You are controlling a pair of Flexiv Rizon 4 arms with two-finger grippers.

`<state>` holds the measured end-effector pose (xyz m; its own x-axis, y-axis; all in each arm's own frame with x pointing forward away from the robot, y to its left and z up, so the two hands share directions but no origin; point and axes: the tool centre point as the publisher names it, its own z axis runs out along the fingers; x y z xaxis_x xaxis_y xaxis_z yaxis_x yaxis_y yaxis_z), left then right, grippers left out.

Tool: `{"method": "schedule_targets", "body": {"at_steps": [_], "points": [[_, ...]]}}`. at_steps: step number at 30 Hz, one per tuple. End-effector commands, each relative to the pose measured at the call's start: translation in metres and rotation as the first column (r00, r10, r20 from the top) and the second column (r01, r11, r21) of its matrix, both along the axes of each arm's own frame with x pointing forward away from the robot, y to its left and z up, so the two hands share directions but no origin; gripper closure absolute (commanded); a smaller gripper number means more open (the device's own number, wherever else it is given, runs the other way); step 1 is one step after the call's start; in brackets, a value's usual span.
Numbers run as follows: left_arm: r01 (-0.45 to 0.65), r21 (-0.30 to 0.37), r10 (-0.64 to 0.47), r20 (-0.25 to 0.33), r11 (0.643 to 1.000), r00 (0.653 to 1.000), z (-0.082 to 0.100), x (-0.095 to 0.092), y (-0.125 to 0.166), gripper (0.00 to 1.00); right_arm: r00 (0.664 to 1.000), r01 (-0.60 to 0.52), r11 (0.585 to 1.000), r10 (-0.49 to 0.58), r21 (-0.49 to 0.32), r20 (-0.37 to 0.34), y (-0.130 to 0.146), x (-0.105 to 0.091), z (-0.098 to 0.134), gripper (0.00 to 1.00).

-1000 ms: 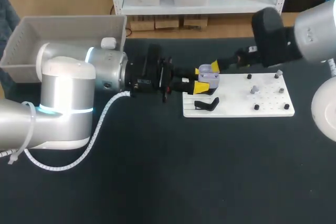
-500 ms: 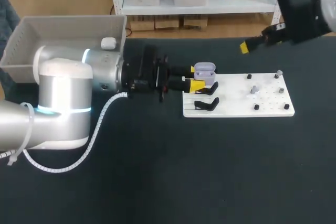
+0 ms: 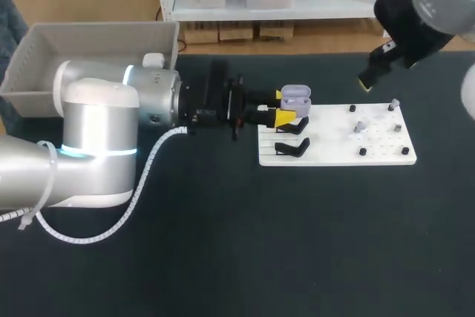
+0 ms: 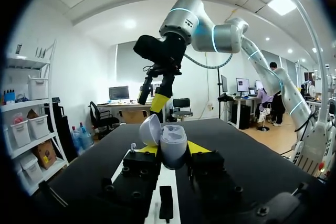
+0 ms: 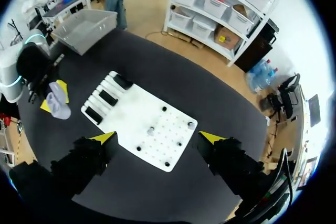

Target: Pick up each earbud case from the left stands, insert the matching earbuds, close the lid, and place the case in the box.

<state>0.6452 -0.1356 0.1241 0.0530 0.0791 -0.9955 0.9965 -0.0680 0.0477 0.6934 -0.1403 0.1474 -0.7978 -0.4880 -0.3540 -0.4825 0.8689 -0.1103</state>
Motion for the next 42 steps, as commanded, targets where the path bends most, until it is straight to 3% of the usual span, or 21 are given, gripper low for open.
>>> {"method": "schedule_targets", "body": {"at_steps": [1, 17, 42], "points": [[-0.003, 0.003, 0.003, -0.001, 1.0, 1.0, 0.0, 0.001, -0.003, 1.0, 0.999, 0.027, 0.999, -0.028, -0.044, -0.022, -0.002, 0.011, -0.008, 0.0], [-0.003, 0.003, 0.003, -0.001, 1.0, 1.0, 0.0, 0.001, -0.003, 1.0, 0.99, 0.087, 0.996, -0.09, -0.029, -0.111, -0.035, 0.021, -0.046, 0.0], [-0.003, 0.003, 0.003, -0.001, 1.0, 1.0, 0.0, 0.001, -0.003, 1.0, 0.988, 0.11, 0.993, -0.113, -0.031, -0.103, -0.035, 0.025, -0.05, 0.0]]}}
